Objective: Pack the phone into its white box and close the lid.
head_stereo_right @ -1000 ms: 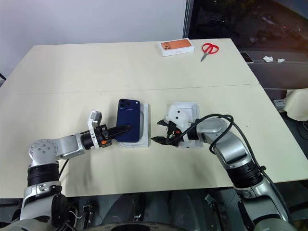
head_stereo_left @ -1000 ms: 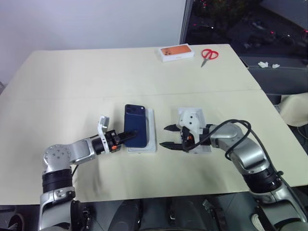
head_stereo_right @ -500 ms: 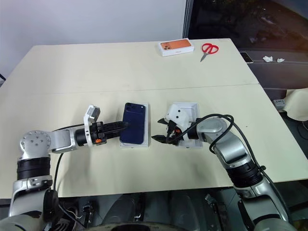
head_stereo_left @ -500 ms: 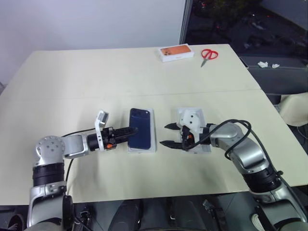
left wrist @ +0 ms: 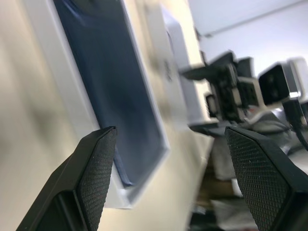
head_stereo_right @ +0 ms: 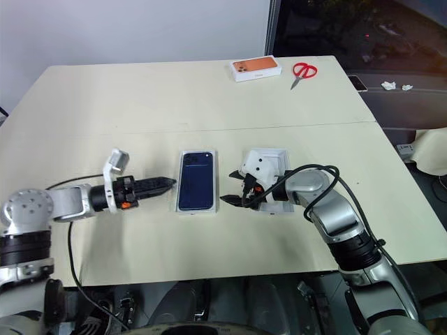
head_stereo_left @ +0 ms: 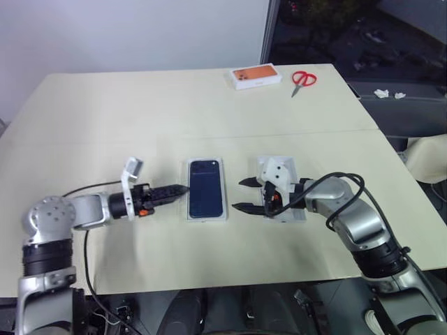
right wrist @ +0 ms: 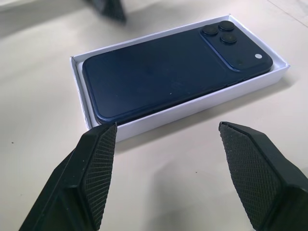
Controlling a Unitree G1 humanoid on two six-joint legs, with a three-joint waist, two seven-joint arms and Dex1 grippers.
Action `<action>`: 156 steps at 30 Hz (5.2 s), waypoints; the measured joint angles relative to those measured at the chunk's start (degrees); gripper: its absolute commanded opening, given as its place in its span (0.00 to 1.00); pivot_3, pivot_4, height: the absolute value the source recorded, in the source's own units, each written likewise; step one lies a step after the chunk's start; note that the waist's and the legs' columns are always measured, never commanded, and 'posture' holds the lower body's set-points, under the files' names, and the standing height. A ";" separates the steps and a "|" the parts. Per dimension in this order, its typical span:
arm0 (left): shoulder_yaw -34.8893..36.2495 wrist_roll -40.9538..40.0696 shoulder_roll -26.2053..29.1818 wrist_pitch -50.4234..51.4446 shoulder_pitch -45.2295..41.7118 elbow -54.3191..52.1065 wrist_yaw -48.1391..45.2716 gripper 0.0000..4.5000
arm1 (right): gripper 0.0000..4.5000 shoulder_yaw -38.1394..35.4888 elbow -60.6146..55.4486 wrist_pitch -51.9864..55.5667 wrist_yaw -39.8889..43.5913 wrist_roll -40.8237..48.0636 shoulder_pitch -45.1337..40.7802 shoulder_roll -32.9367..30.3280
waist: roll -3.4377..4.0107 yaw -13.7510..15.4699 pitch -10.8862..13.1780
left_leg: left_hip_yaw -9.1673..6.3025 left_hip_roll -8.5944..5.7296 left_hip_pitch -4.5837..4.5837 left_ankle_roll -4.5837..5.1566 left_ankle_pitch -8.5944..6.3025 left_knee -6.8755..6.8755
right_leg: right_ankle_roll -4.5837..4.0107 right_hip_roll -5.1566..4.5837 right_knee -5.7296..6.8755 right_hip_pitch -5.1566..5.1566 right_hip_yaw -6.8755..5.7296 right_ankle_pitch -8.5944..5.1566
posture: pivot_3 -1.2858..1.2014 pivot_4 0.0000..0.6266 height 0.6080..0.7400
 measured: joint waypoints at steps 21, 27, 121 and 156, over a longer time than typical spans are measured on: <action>-6.07 16.26 -3.12 -14.35 -2.35 4.33 0.78 0.01 | 0.00 3.87 11.37 -9.08 -10.08 -10.23 -5.74 7.08 | 0.01 -0.07 0.01 | 0.04 -0.02 -0.05 -0.02 0.02 0.01 | -0.03 -0.01 0.02 -0.07 0.01 0.05 | 0.52 0.24 1.00; -14.13 23.27 -4.82 -19.35 -2.36 6.02 -2.23 0.01 | 0.00 6.57 12.93 -11.94 -9.03 -14.44 -5.73 6.30 | 0.01 -0.07 0.00 | 0.05 -0.03 -0.05 -0.05 0.04 0.02 | -0.03 -0.01 0.02 -0.07 0.01 0.06 | 0.52 0.24 1.00; -15.51 30.22 1.28 -40.24 -0.15 -2.09 -27.01 0.97 | 1.00 -22.81 -17.84 57.59 -41.74 20.30 0.19 4.24 | 0.13 1.08 0.04 | 0.07 -0.02 -0.17 0.21 -0.09 0.11 | 0.03 -0.07 -0.08 -0.06 0.02 0.13 | 0.52 0.24 1.00; -15.48 30.07 -0.72 -39.75 1.35 -4.24 -23.06 1.00 | 0.01 -11.58 -7.55 44.64 -105.50 84.81 -0.77 -10.46 | 0.13 0.82 0.05 | 0.15 0.03 -0.16 0.30 -0.11 0.15 | 0.04 -0.03 -0.12 0.02 0.01 0.12 | 0.52 0.24 1.00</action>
